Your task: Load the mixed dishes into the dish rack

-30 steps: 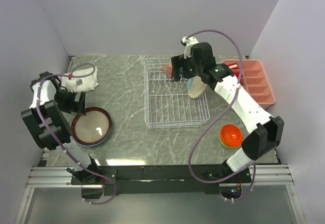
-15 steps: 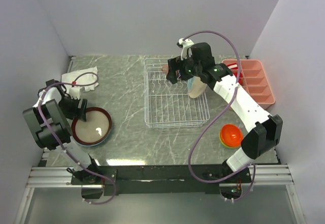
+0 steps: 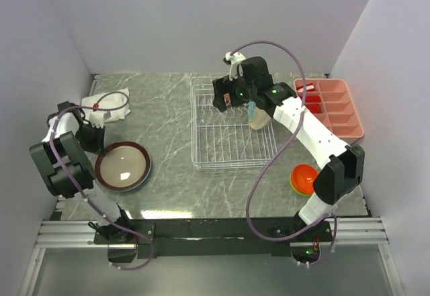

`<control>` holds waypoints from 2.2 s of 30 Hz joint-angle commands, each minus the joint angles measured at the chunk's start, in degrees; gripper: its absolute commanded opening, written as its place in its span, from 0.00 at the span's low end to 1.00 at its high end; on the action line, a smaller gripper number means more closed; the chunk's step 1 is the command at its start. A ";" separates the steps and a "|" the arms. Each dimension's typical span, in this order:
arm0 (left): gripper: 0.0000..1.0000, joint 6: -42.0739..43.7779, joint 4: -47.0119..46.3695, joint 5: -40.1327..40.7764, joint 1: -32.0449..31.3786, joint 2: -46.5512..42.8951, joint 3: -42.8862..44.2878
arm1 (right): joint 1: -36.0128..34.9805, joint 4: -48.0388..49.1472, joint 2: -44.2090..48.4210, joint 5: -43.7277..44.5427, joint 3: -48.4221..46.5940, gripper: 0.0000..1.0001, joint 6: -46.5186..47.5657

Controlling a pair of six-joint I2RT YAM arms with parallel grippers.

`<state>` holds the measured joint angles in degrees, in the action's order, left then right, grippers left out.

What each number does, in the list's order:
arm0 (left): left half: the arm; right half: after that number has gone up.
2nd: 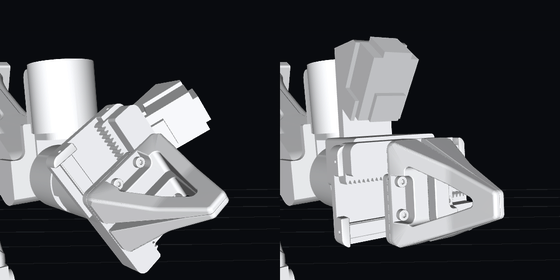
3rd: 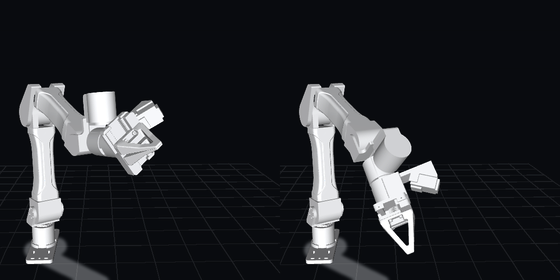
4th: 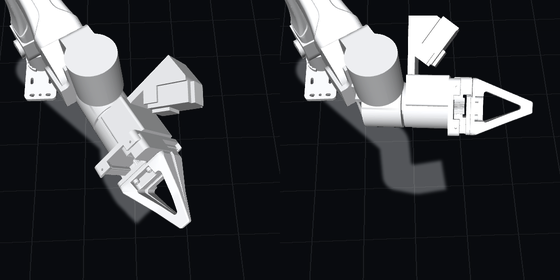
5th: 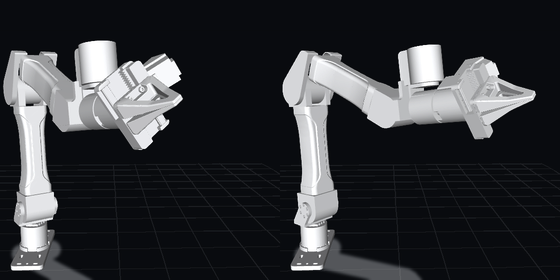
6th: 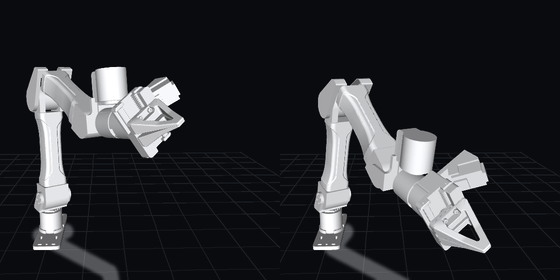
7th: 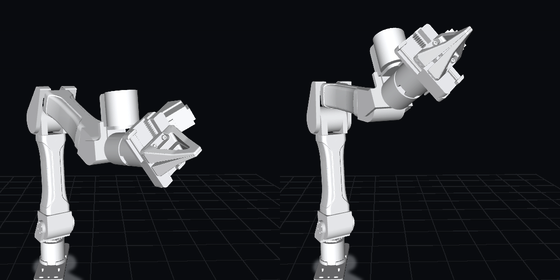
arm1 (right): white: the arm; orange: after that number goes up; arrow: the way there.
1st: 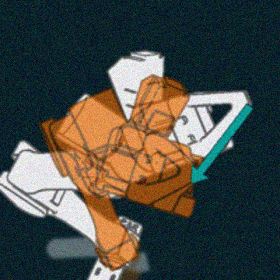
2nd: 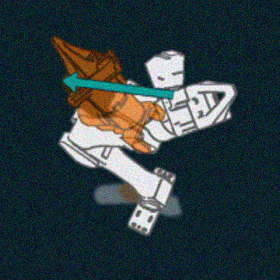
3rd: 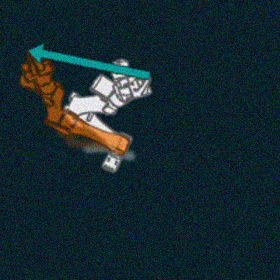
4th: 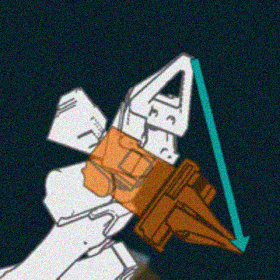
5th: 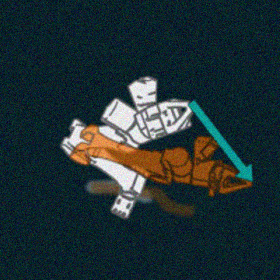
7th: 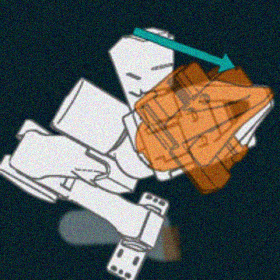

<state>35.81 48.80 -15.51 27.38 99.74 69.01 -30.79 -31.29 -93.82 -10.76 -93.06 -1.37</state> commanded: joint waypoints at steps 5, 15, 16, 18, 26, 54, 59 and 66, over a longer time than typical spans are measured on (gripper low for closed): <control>0.01 0.75 2.53 -5.67 -0.22 -9.20 7.18 | -3.84 4.65 -3.56 -7.39 -3.53 1.00 3.39; 0.01 2.07 -0.97 -8.65 -0.31 -12.46 2.10 | -6.21 2.11 -23.67 -25.34 -21.96 1.00 3.47; 0.01 2.07 -2.81 -9.62 -0.31 -13.34 0.70 | -6.56 2.11 -25.17 -27.79 -23.47 1.00 3.82; 0.01 4.60 -3.18 -12.60 -0.22 -16.59 -0.37 | -7.79 2.46 -29.65 -31.06 -27.50 1.00 4.18; 0.01 16.04 -7.92 -25.53 -0.22 -31.89 -10.56 | -9.47 6.15 -40.65 -42.32 -35.42 1.00 3.91; 0.01 11.21 -9.68 -30.63 -0.22 -35.14 -9.16 | -16.32 29.96 -60.69 -46.71 -48.54 0.96 -12.87; 0.01 9.54 -11.61 -30.11 -0.22 -35.32 -11.09 | -16.50 39.36 -62.09 -50.49 -47.40 0.79 -20.86; 0.01 9.19 -18.47 -25.64 -0.13 -34.88 -16.54 | -16.85 42.28 -63.50 -53.30 -47.83 0.36 -23.68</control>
<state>46.87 38.20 -40.34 27.40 66.30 53.84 -46.54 5.91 -156.64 -59.48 -140.22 -22.09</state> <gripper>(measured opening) 0.048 0.399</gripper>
